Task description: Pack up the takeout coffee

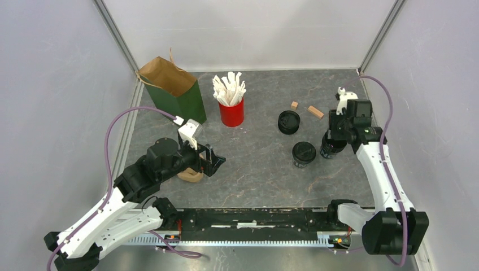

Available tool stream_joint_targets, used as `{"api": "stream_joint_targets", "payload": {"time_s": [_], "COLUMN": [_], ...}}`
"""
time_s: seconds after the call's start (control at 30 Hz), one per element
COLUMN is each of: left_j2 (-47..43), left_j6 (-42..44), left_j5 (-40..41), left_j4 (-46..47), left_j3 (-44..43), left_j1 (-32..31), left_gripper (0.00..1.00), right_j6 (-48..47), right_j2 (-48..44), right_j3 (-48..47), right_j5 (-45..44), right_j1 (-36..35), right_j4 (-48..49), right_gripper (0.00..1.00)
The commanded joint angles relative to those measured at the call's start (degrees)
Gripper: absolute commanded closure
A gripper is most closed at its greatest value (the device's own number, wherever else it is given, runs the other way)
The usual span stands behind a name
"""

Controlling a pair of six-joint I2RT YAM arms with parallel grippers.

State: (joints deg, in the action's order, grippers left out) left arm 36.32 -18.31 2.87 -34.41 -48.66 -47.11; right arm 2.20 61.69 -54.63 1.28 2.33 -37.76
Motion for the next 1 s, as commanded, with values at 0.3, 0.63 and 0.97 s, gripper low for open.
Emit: {"api": "stream_joint_targets", "payload": {"time_s": [0.3,0.63,0.97], "left_j2": [0.08,-0.06,-0.01], "left_j6": [4.94,4.95,4.99], "left_j5": [0.98,0.92,0.82], "left_j4": [-0.06,-0.13,-0.08], "left_j3": [0.04,0.06,0.07], "left_j1": [-0.24,-0.26,-0.26], "left_gripper": [0.00,0.00,0.00], "right_j6": [-1.67,-2.83,-2.46], "right_j2": [3.00,3.96,4.53], "right_j3": [0.98,1.79,2.67], "right_j5": [-2.94,-3.82,-4.89], "right_j1": [-8.25,-8.42,-8.50], "right_j4": [3.34,3.48,3.66], "right_gripper": [0.59,0.63,0.69]}}
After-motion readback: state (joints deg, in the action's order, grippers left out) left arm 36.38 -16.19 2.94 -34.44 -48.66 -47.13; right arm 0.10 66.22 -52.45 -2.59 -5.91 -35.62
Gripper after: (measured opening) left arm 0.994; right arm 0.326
